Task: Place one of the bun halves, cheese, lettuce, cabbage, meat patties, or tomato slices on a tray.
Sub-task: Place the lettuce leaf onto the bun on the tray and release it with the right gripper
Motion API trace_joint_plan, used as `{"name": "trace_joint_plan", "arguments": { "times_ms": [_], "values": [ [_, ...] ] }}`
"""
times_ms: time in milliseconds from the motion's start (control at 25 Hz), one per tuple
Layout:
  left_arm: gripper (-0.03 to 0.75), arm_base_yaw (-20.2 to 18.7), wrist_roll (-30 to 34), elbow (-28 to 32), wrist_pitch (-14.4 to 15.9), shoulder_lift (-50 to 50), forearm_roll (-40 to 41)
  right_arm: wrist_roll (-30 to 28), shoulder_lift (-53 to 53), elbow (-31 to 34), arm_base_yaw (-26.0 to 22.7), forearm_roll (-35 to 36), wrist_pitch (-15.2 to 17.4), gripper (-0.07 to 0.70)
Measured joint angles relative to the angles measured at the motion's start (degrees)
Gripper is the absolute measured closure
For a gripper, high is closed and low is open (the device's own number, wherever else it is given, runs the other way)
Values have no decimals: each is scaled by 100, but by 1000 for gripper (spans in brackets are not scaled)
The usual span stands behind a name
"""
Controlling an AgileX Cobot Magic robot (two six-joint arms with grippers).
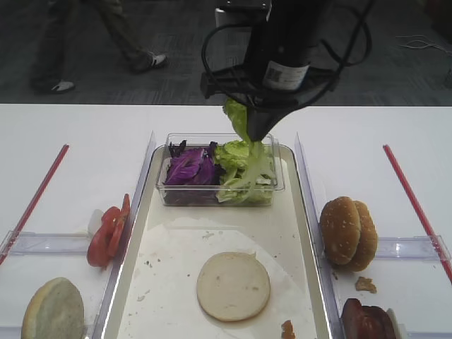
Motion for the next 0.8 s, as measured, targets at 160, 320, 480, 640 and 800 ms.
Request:
{"name": "trace_joint_plan", "arguments": {
  "times_ms": [160, 320, 480, 640, 800],
  "values": [
    [419, 0, 0, 0, 0, 0, 0, 0, -374, 775, 155, 0, 0, 605],
    [419, 0, 0, 0, 0, 0, 0, -19, -554, 1417, 397, 0, -10, 605],
    [419, 0, 0, 0, 0, 0, 0, -19, -593, 1826, 757, 11, -45, 605],
    [419, 0, 0, 0, 0, 0, 0, -8, -593, 2061, 1108, 24, -173, 605],
    [419, 0, 0, 0, 0, 0, 0, 3, -593, 2145, 1252, 79, -494, 605]
  ]
}}
